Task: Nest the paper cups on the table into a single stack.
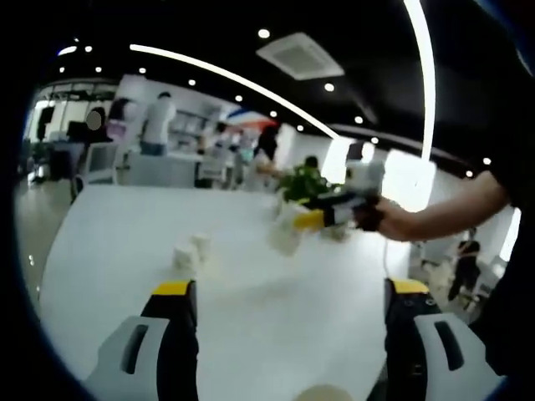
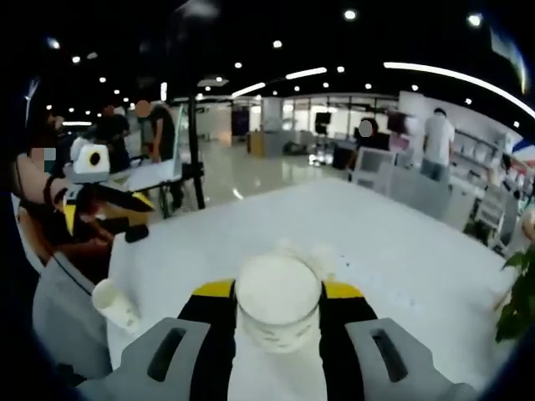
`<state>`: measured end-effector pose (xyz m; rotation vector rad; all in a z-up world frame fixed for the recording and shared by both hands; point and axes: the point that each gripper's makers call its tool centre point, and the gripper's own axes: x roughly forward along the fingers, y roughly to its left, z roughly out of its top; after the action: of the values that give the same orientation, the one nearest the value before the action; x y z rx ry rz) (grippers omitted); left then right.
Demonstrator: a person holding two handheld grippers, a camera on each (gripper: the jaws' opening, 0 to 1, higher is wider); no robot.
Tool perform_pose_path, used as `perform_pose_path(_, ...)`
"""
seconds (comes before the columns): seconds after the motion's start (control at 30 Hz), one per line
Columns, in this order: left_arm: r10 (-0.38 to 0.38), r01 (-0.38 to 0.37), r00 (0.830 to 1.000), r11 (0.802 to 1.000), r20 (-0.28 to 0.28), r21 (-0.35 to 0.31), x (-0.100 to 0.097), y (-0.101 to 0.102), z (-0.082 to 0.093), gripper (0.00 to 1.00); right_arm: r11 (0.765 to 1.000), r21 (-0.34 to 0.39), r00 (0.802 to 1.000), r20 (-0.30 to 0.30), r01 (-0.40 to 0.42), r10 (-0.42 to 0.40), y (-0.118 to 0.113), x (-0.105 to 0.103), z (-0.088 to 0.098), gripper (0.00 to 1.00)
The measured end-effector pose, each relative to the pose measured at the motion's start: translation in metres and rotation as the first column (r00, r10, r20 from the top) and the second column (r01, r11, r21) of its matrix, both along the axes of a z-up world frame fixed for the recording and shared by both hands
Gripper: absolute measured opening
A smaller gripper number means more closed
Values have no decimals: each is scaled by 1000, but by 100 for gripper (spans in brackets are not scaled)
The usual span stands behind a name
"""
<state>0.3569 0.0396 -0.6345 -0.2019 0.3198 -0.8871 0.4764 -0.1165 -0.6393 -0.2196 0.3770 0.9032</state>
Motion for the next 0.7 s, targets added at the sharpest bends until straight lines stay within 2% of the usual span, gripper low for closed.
perform_pose_path(0.2, -25, 25, 1000, 1000, 2, -3, -2, -8, 2, 92, 999, 43, 999, 40, -9, 8, 5, -17, 26, 35)
perform_pose_path(0.3, -38, 38, 999, 999, 6, -5, -2, -14, 4, 94, 994, 110, 999, 48, -24, 18, 11, -26, 43, 35)
perform_pose_path(0.47, -65, 65, 998, 998, -1, -25, -4, -23, 8, 93, 986, 157, 998, 56, -50, 42, 19, -41, 62, 35)
perform_pose_path(0.63, -91, 91, 996, 995, 19, -27, -7, -29, 14, 87, 974, 213, 996, 50, -78, 69, 33, -58, 73, 35)
perform_pose_path(0.7, -97, 97, 995, 995, 3, -38, -8, -29, 14, 86, 964, 250, 996, 28, -89, 85, 42, -66, 75, 35)
